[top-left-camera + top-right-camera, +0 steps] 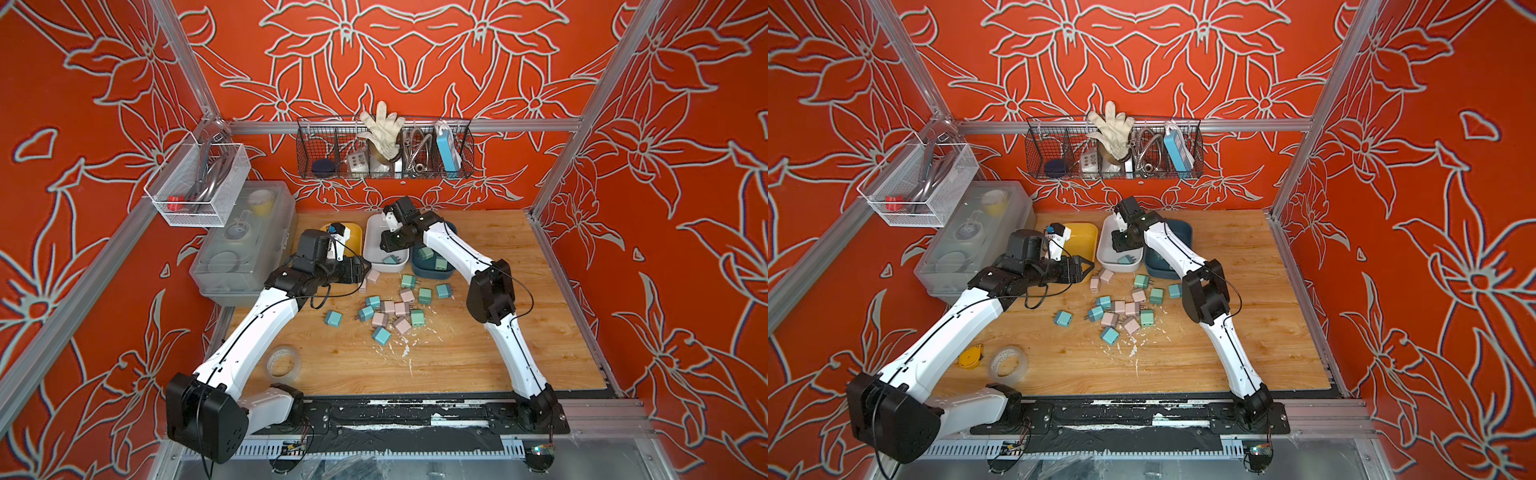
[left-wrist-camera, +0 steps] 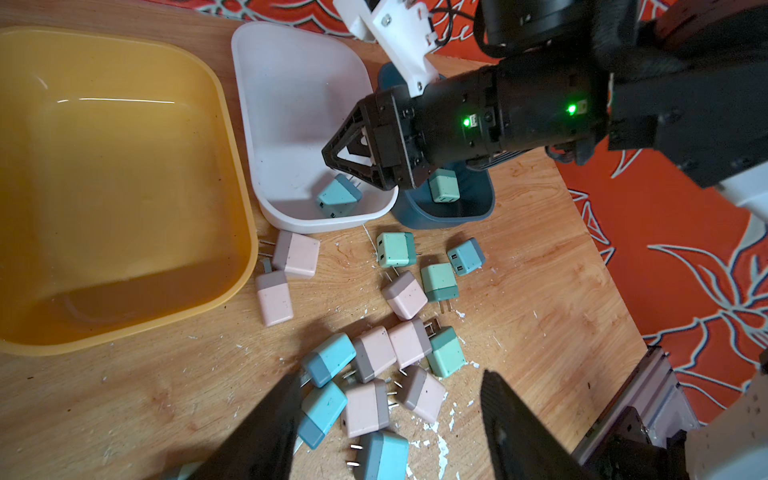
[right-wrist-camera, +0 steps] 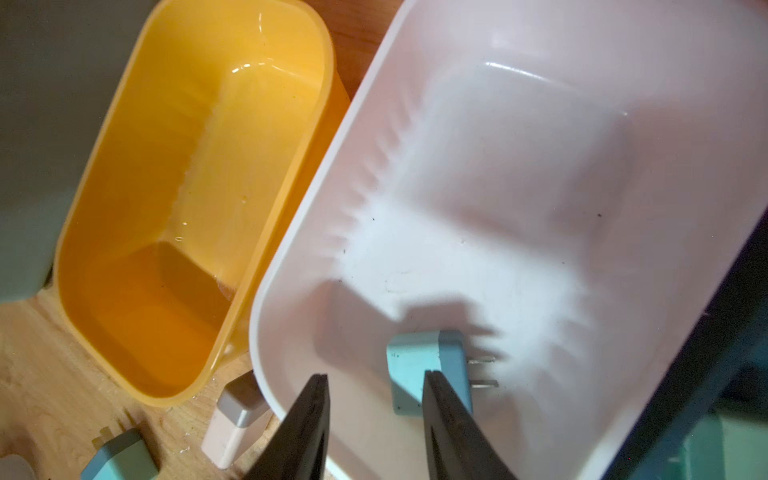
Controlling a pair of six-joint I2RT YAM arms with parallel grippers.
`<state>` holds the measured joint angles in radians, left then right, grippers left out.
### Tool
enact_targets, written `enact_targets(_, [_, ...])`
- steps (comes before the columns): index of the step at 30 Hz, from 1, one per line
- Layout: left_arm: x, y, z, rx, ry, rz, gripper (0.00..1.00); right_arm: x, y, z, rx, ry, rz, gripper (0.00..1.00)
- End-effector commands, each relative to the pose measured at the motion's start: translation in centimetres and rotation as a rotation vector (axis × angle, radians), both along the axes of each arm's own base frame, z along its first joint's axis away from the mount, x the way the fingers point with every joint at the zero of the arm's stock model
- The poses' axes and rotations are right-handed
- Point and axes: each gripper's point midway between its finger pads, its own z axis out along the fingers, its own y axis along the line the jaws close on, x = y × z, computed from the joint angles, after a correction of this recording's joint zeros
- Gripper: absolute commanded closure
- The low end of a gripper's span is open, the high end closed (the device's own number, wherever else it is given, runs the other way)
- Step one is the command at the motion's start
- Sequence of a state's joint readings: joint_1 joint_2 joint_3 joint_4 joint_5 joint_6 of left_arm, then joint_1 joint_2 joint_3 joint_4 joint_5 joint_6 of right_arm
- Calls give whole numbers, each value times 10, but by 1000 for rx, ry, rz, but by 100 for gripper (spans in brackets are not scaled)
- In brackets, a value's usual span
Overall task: Place the plugs by color into the storage box
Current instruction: Place the plug in the storage box, then pick up the plug from the center of the board.
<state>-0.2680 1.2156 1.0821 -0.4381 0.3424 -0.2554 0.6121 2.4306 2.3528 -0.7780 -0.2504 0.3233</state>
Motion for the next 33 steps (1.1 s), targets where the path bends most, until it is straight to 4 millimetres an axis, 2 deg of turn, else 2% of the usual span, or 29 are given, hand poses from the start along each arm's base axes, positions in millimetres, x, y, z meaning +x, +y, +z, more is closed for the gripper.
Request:
enact_targets(1, [0, 1, 6, -12, -21, -2, 31, -10, 2, 35, 29, -48, 18, 58])
enact_targets(7, [0, 2, 3, -3, -15, 3, 31, -28, 4, 64, 118, -73, 53, 58])
enact_targets(11, [0, 2, -1, 1, -1, 3, 31, -43, -7, 80, 131, -110, 62, 58])
enact_targets(15, [1, 2, -6, 6, 13, 5, 31, -60, -26, 87, 97, -138, 66, 58])
enact_targets(22, [7, -7, -17, 28, 45, -1, 33, -92, -85, 79, 6, -174, -9, 58])
enact_targets(27, [6, -30, -21, 54, 60, -53, 33, -116, -132, 59, -85, -184, -62, 51])
enact_targets(29, [2, -42, -19, 51, 63, -90, 33, -121, -152, 49, -122, -186, -99, 47])
enact_targets(33, [-13, -62, -9, 13, 46, -182, 33, -129, -179, 35, -140, -158, -129, 46])
